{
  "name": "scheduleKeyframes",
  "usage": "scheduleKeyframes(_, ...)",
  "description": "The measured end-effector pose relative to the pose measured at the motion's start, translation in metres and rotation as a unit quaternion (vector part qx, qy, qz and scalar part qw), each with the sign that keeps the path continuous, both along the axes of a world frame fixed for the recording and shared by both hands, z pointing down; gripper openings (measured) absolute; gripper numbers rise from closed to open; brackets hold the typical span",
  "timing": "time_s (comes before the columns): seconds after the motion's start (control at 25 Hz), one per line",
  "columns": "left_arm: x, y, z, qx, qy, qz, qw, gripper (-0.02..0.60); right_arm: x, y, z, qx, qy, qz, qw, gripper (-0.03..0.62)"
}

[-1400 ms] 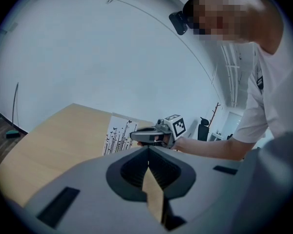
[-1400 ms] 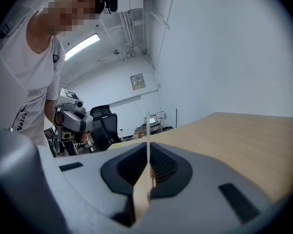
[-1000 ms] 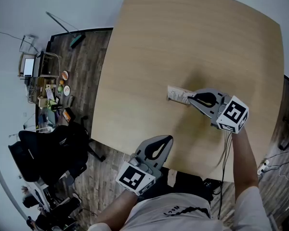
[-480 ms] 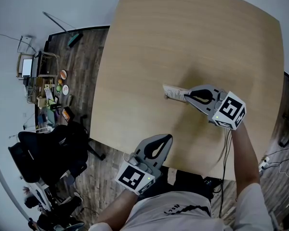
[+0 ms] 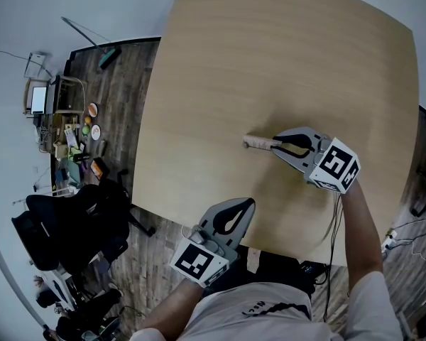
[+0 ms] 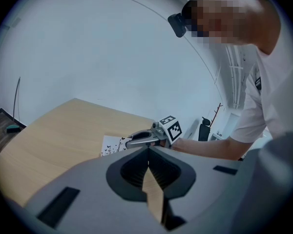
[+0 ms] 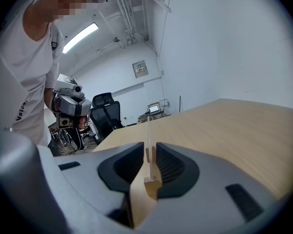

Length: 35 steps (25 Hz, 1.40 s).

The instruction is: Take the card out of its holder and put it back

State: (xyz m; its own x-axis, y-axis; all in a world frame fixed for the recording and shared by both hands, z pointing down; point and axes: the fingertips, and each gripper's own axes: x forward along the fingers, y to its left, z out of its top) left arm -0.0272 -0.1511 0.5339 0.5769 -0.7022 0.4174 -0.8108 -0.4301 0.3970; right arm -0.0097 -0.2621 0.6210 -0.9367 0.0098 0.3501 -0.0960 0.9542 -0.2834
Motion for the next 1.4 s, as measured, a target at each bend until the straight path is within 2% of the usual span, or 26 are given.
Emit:
scheduleKeyframes(0.08, 0.002, 0.0, -0.001, 0.002, 0.0, 0.002, 1.0, 0.012, 0.003, 0.001, 0.002, -0.001, 0.006, 0.004, 1.0, 0.086)
scheduleKeyframes(0.2, 0.003, 0.0, -0.005, 0.009, 0.001, 0.005, 0.9999, 0.012, 0.013, -0.005, -0.007, 0.005, 0.009, 0.03, 0.999, 0.086)
scheduleKeyframes(0.36, 0.0, 0.003, -0.014, 0.022, 0.005, 0.008, 0.9997, 0.012, 0.038, -0.013, -0.023, 0.015, 0.017, 0.107, 0.994, 0.086)
scheduleKeyframes(0.56, -0.01, 0.012, -0.027, 0.034, 0.009, 0.006, 0.9994, 0.012, 0.051, 0.012, -0.06, 0.018, 0.021, 0.18, 0.983, 0.066)
scheduleKeyframes(0.8, -0.023, 0.031, -0.059, 0.054, 0.003, 0.012, 0.9985, 0.012, 0.022, 0.075, -0.111, 0.002, 0.0, 0.224, 0.974, 0.021)
scheduleKeyframes(1.08, -0.042, 0.066, -0.112, 0.095, 0.022, 0.024, 0.995, 0.012, -0.026, 0.15, -0.18, 0.022, -0.021, 0.253, 0.967, 0.014)
scheduleKeyframes(1.4, -0.054, 0.106, -0.16, 0.135, 0.041, 0.041, 0.9892, 0.012, -0.036, 0.2, -0.234, 0.047, -0.053, 0.313, 0.947, 0.012)
